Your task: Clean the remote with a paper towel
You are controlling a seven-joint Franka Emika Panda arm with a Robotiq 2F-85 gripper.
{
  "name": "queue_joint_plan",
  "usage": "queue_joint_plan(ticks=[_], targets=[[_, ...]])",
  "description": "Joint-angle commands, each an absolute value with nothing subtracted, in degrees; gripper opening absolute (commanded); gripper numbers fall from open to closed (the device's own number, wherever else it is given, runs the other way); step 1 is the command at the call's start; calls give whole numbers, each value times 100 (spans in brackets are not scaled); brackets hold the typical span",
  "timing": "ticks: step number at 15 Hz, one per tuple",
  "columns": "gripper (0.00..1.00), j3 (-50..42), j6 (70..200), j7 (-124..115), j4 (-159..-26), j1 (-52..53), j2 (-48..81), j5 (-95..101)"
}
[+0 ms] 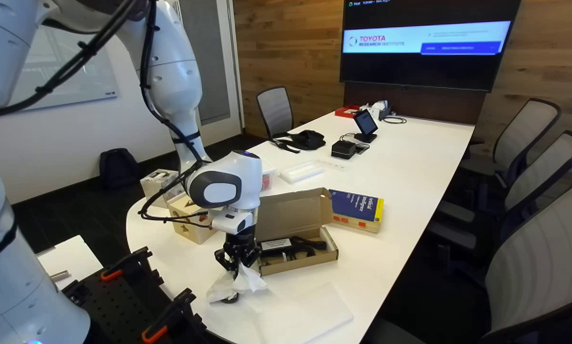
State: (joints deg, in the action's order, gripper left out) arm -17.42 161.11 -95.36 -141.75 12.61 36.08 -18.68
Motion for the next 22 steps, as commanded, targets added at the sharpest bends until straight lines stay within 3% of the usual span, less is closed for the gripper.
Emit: queue_joint_plan(ticks=[1,10,18,22], targets=[[0,-1241,16143,-9484,-13798,979,3669,-1767],[0,-295,16099,-8675,-13166,357,3987,-1916],[0,-461,16130,-7925,-14331,386,2718,-1798],[0,-68,16153,-6968,-14759,295,1953,-1848]])
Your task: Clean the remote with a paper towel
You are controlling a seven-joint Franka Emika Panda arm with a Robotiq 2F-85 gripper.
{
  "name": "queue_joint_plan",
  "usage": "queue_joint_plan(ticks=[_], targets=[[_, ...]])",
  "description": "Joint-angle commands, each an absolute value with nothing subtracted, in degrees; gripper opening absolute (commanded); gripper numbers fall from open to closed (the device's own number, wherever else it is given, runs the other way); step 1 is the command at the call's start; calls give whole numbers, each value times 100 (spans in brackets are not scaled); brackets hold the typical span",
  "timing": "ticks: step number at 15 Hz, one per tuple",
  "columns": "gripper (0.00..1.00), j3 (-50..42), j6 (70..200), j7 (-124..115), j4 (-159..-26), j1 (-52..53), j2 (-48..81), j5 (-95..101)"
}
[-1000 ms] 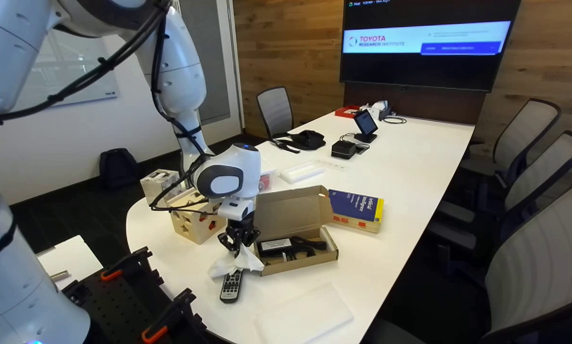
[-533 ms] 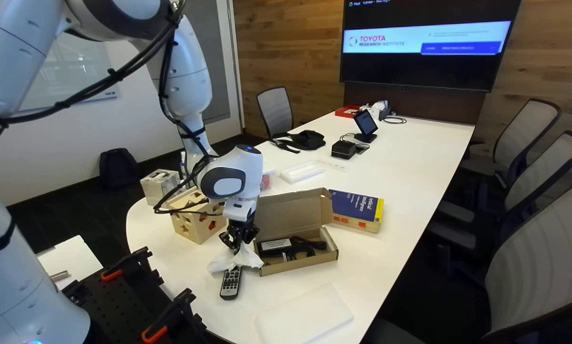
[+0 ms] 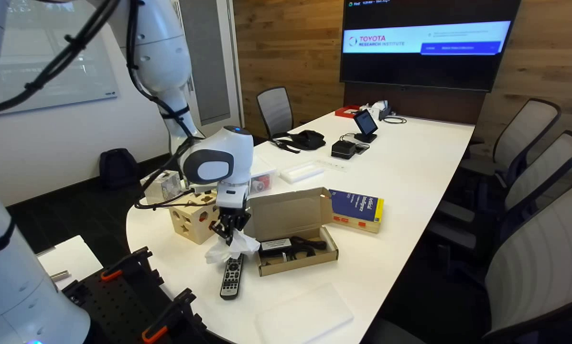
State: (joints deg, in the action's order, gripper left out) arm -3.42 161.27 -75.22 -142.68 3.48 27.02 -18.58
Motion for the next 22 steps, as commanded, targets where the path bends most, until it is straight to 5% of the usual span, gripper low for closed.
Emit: queue_joint_plan(ticks=[1,13,22], targets=[[0,74,16114,-6731,-14792,287,1815,-1912],[0,413,15876,-7026,-14208,2149,1097,458],[0,638,16020,-6444,-12296,2550,2764,954]])
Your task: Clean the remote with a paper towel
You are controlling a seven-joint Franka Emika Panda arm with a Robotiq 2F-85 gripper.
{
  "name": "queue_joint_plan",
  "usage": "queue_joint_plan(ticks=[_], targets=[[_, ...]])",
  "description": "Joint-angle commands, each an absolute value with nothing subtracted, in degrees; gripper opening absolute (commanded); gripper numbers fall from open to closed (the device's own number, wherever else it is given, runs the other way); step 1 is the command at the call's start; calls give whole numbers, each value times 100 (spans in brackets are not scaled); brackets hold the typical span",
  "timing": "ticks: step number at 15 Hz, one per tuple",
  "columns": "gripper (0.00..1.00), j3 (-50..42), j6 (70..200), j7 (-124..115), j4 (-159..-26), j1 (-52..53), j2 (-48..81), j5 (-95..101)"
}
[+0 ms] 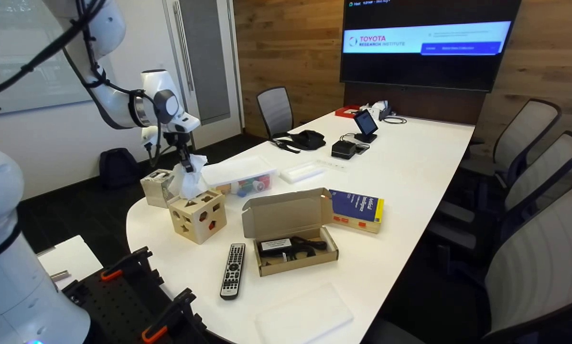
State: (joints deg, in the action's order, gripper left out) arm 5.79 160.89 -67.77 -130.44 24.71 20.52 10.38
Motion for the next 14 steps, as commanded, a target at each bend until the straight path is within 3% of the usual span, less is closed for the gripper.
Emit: queue_joint_plan(ticks=[1,14], targets=[[0,682,15968,-6287,-12043,2581,2999,880],[0,494,14998,-5521,-9399,3509,5052,574]])
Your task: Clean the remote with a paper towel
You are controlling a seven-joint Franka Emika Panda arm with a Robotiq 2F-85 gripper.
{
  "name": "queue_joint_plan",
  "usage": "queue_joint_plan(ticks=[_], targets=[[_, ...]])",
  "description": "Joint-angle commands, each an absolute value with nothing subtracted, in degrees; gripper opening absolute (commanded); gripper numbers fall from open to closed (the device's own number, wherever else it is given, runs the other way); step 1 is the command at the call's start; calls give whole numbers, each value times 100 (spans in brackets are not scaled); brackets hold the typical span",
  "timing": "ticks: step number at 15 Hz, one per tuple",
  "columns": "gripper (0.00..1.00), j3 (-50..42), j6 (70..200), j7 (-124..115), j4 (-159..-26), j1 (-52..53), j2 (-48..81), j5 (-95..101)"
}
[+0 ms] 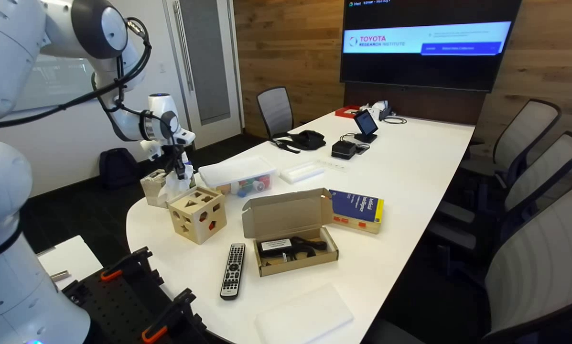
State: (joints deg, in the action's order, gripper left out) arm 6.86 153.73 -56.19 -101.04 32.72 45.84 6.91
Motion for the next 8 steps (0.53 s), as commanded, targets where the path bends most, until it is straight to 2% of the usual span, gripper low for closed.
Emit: queue_joint_plan(ticks=[1,3,4,5,8], targets=[[0,412,14937,-5552,-9195,3584,5209,570],[0,347,14779,-5539,-8884,3635,5441,542],[27,318,14718,-5519,-8744,3645,5553,538],[29,314,14644,-5501,-8615,3629,5648,526],[49,350,14426,-5437,-8316,3542,5829,472]])
